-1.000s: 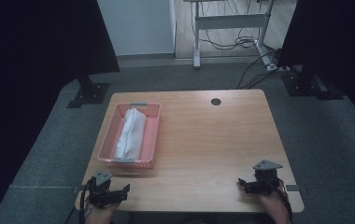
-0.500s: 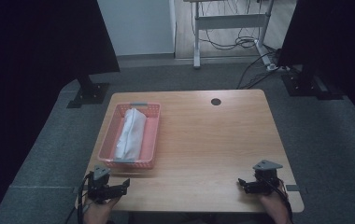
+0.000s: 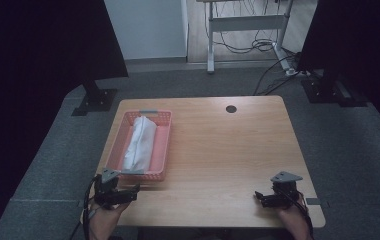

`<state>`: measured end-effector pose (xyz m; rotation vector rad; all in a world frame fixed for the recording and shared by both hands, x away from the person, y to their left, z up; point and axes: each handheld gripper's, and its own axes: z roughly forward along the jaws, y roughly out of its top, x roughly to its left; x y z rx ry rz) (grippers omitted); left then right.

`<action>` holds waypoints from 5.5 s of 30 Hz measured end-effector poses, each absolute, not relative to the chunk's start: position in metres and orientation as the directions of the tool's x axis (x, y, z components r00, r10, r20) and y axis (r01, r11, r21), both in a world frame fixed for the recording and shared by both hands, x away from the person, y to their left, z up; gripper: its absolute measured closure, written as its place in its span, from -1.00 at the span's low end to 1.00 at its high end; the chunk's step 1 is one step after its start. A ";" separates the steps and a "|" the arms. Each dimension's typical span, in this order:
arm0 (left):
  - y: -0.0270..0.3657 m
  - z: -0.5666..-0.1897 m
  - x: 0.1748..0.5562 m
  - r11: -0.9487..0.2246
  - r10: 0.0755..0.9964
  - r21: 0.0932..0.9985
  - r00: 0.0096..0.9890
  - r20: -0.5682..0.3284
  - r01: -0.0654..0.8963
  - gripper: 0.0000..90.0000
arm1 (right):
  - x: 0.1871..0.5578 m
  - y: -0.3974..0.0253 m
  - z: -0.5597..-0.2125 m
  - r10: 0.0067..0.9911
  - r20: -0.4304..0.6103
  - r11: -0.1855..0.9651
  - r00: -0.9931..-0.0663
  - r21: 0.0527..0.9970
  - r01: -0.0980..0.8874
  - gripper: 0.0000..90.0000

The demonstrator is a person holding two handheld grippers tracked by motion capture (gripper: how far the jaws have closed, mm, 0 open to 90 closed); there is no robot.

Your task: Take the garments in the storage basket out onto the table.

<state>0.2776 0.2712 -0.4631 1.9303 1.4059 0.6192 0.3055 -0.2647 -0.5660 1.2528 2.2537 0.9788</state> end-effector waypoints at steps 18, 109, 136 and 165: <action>0.258 -0.443 0.310 -0.246 0.942 0.754 0.334 0.038 0.609 -0.87 | 0.305 -0.264 -0.566 0.847 0.006 0.360 -0.531 0.729 0.583 -0.94; 0.254 -0.459 0.474 -0.175 0.980 0.654 0.191 0.047 0.736 -0.78 | 0.305 -0.264 -0.566 0.839 0.005 0.370 -0.544 0.728 0.577 -0.94; 0.261 -0.481 0.488 -0.152 0.983 0.581 0.183 0.005 0.800 0.46 | 0.304 -0.265 -0.566 0.836 0.005 0.373 -0.548 0.728 0.575 -0.94; 0.253 -0.440 0.485 -0.087 0.994 0.574 0.109 -0.004 0.814 0.55 | 0.304 -0.265 -0.566 0.836 0.005 0.373 -0.548 0.728 0.576 -0.94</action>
